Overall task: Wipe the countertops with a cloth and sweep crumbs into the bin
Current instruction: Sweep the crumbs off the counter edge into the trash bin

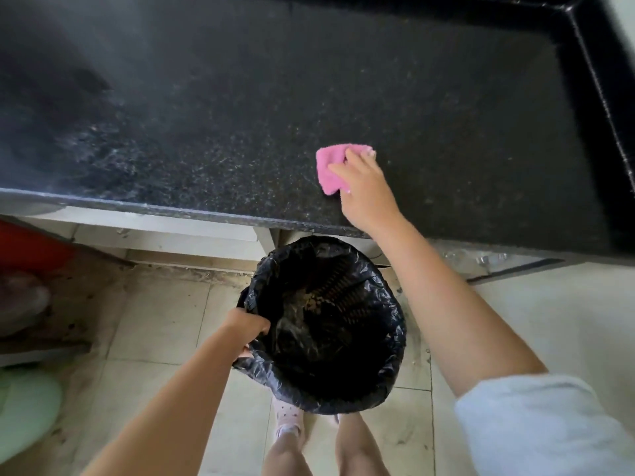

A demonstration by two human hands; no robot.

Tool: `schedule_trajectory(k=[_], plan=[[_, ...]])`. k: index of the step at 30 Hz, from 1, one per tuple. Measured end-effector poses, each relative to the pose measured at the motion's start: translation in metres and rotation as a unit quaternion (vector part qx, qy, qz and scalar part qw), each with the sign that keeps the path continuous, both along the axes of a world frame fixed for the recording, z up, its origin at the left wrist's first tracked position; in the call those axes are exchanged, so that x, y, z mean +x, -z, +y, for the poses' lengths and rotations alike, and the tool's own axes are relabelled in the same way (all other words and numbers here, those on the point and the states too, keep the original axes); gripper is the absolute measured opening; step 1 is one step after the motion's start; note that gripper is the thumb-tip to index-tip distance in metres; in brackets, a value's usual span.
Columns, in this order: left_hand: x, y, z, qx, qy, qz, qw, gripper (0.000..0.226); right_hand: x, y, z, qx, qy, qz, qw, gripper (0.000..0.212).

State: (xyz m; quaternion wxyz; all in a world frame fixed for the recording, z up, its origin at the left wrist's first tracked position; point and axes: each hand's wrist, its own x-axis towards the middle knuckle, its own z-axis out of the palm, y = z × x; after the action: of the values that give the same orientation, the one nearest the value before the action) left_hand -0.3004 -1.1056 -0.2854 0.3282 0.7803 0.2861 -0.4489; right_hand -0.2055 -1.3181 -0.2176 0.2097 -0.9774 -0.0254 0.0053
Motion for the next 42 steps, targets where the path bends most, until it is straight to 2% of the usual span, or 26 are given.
schedule_trajectory(k=[3, 5, 7, 8, 9, 10, 12, 14, 18, 20, 22, 24, 25, 27, 29, 31, 33, 37, 42], plan=[[0.004, 0.000, 0.012, 0.020, 0.035, -0.006, 0.999, 0.011, -0.080, -0.003, 0.033, 0.037, -0.097, -0.021, 0.994, 0.040], [0.006, 0.003, 0.014, 0.028, 0.061, -0.011, 0.998, 0.011, -0.135, 0.005, 0.035, 0.083, -0.109, -0.003, 0.991, 0.035], [0.004, 0.007, 0.007, 0.037, 0.098, -0.020, 0.994, 0.012, -0.179, 0.019, 0.023, 0.144, -0.033, 0.086, 0.985, 0.030], [0.000, 0.010, 0.001, 0.040, 0.119, -0.020, 0.992, 0.012, -0.198, 0.027, 0.016, 0.186, 0.052, 0.133, 0.972, 0.027], [0.000, 0.013, -0.001, 0.042, 0.127, -0.025, 0.991, 0.011, -0.207, 0.036, 0.010, 0.222, 0.140, 0.165, 0.951, 0.025], [-0.006, 0.019, -0.010, 0.043, 0.148, -0.027, 0.988, 0.010, -0.224, 0.051, 0.003, 0.257, 0.246, 0.210, 0.911, 0.025], [-0.024, 0.032, -0.035, 0.054, 0.199, -0.025, 0.978, 0.010, -0.257, 0.075, -0.007, 0.250, 0.356, 0.262, 0.861, 0.029], [-0.045, 0.047, -0.060, 0.067, 0.264, -0.016, 0.962, 0.007, -0.289, 0.101, -0.011, 0.216, 0.408, 0.268, 0.846, 0.028], [-0.088, 0.075, -0.109, 0.078, 0.387, 0.003, 0.919, 0.025, -0.330, 0.136, -0.023, 0.226, 0.469, 0.287, 0.804, 0.041], [-0.114, 0.093, -0.135, 0.079, 0.443, 0.011, 0.893, 0.027, -0.364, 0.157, -0.032, 0.220, 0.494, 0.292, 0.789, 0.036], [-0.143, 0.117, -0.160, 0.077, 0.475, 0.009, 0.877, 0.026, -0.401, 0.179, -0.041, 0.250, 0.524, 0.301, 0.757, 0.035], [-0.172, 0.140, -0.177, 0.073, 0.505, 0.014, 0.860, 0.023, -0.438, 0.203, -0.044, 0.289, 0.569, 0.320, 0.700, 0.032], [-0.182, 0.150, -0.183, 0.066, 0.506, 0.012, 0.860, 0.023, -0.449, 0.207, -0.047, 0.319, 0.590, 0.308, 0.675, 0.029], [-0.215, 0.185, -0.202, 0.057, 0.517, 0.021, 0.854, 0.021, -0.483, 0.231, -0.056, 0.322, 0.632, 0.293, 0.641, 0.028], [-0.239, 0.211, -0.217, 0.046, 0.526, 0.024, 0.849, 0.010, -0.508, 0.252, -0.062, 0.334, 0.670, 0.286, 0.598, 0.022], [-0.263, 0.242, -0.232, 0.032, 0.524, 0.025, 0.850, 0.008, -0.531, 0.279, -0.067, 0.358, 0.690, 0.247, 0.578, 0.022], [-0.281, 0.270, -0.246, 0.017, 0.511, 0.037, 0.859, 0.012, -0.548, 0.297, -0.073, 0.374, 0.700, 0.251, 0.555, 0.031], [-0.300, 0.319, -0.260, 0.014, 0.461, 0.052, 0.886, 0.003, -0.576, 0.328, -0.080, 0.389, 0.699, 0.260, 0.541, 0.036], [-0.288, 0.356, -0.265, 0.039, 0.435, -0.008, 0.899, 0.033, -0.587, 0.356, -0.095, 0.404, 0.702, 0.239, 0.535, 0.038]])
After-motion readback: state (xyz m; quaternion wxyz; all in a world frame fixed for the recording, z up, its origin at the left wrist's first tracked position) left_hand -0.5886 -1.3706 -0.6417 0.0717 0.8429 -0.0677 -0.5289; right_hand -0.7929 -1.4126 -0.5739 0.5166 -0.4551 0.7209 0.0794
